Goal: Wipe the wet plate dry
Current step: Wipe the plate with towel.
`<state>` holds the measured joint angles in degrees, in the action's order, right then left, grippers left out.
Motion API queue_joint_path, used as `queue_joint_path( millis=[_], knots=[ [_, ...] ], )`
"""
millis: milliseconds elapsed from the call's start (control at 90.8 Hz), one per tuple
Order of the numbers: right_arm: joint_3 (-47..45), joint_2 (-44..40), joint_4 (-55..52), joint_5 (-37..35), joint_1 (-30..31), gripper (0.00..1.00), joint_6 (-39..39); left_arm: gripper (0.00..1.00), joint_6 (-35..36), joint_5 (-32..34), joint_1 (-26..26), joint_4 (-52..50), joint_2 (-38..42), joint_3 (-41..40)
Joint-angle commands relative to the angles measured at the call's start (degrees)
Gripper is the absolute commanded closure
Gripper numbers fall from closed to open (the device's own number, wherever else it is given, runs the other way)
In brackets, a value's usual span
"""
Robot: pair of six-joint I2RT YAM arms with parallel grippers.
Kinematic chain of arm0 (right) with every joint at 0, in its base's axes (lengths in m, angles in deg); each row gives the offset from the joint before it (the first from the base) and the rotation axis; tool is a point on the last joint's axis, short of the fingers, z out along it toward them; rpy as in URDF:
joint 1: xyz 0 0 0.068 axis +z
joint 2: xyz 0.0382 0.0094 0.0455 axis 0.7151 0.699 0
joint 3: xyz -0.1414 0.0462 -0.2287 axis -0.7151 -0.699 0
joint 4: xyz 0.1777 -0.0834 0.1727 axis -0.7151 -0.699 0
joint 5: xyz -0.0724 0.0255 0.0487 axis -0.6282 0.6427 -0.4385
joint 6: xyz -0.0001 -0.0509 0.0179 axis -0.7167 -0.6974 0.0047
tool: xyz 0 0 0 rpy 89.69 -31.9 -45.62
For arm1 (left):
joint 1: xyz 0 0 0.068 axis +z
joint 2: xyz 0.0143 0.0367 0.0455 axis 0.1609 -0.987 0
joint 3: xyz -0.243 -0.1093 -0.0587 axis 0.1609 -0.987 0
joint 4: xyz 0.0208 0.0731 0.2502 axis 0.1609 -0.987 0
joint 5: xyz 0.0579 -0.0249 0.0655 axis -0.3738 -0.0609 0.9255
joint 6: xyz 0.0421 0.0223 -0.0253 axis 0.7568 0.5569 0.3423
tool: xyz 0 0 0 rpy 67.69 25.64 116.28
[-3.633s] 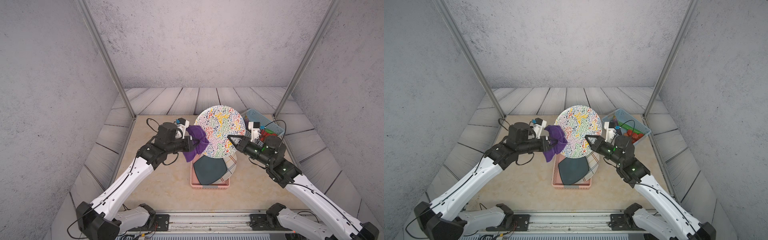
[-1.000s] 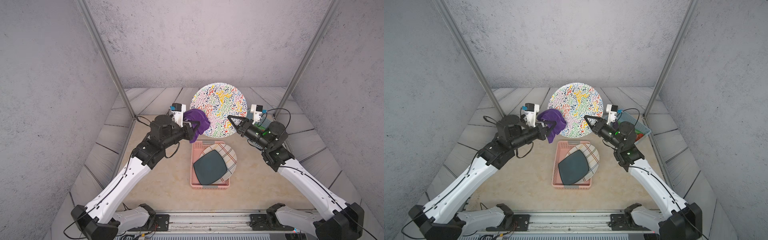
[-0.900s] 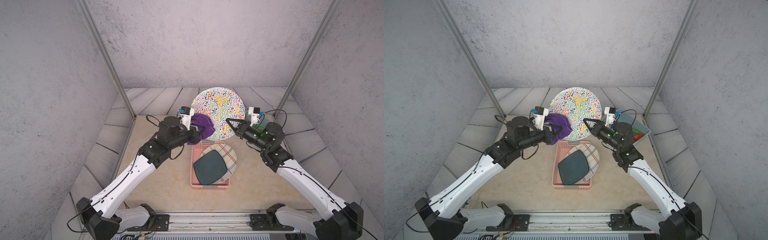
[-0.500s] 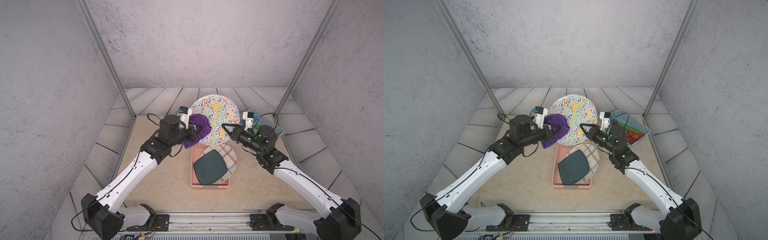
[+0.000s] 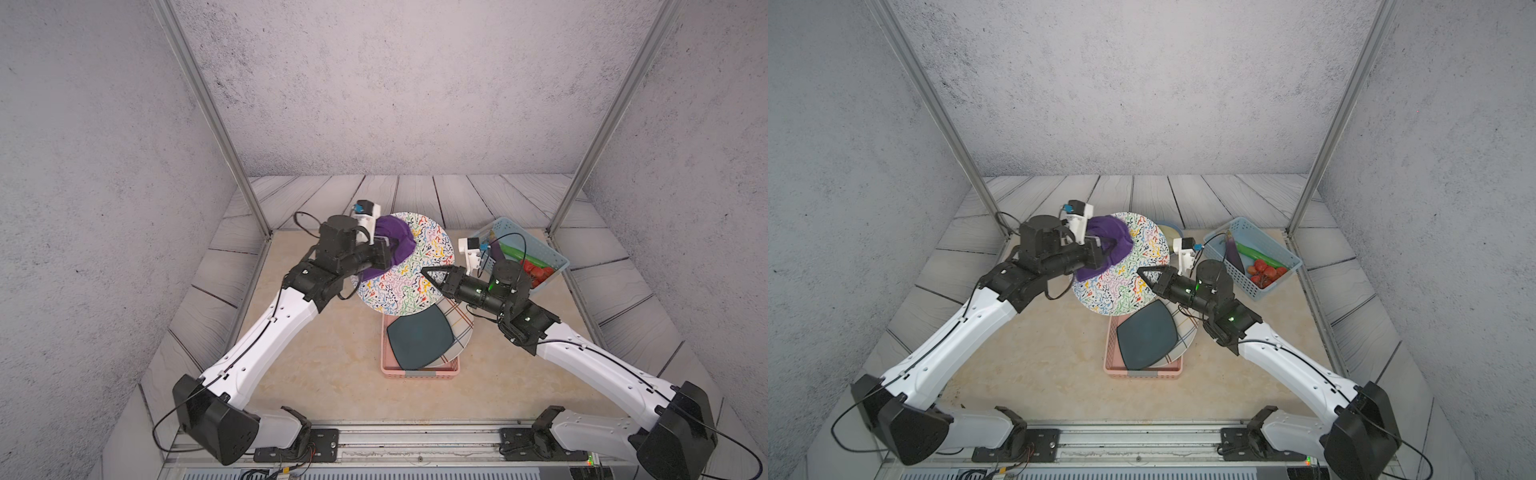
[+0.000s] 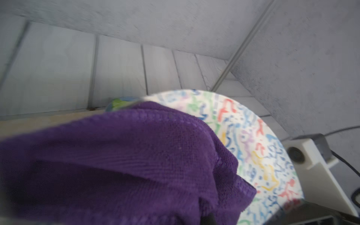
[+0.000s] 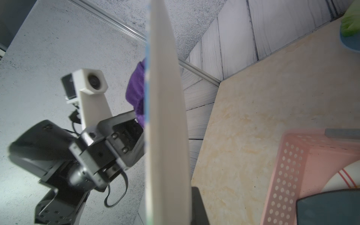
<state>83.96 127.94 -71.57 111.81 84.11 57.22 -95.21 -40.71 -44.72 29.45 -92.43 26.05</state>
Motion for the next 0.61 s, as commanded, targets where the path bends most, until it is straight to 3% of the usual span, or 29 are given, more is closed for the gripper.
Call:
queue_joint_path(
  millis=[0,88,176,286,352,462,594],
  knots=[
    [6.81,-3.12,9.53,9.51,1.69,1.0,-4.49,1.0,4.46,2.85,-3.48,-7.25,-3.14,1.08],
    [7.07,-2.7,8.4,10.59,2.68,1.0,-5.16,1.0,3.91,3.15,-2.19,-5.17,-2.86,0.98],
    [5.47,-3.51,9.08,8.98,2.76,1.0,-5.67,1.0,5.61,0.55,-5.17,-6.32,-5.13,3.03],
    [4.61,-3.91,11.0,8.19,2.76,1.0,-6.25,1.0,7.8,5.58,-8.71,-11.18,-7.64,6.21],
    [5.01,-4.04,10.54,8.73,2.75,1.0,-6.65,1.0,4.56,7.14,-5.3,-10.7,-6.5,5.29],
    [4.37,-5.45,9.68,6.76,2.36,1.0,-6.12,1.0,-4.97,-0.98,5.71,-5.36,-2.98,1.39],
    [3.82,-7.0,10.22,6.91,-1.14,1.0,-3.49,1.0,-11.41,-7.05,13.51,-4.97,1.87,-0.08]
  ],
)
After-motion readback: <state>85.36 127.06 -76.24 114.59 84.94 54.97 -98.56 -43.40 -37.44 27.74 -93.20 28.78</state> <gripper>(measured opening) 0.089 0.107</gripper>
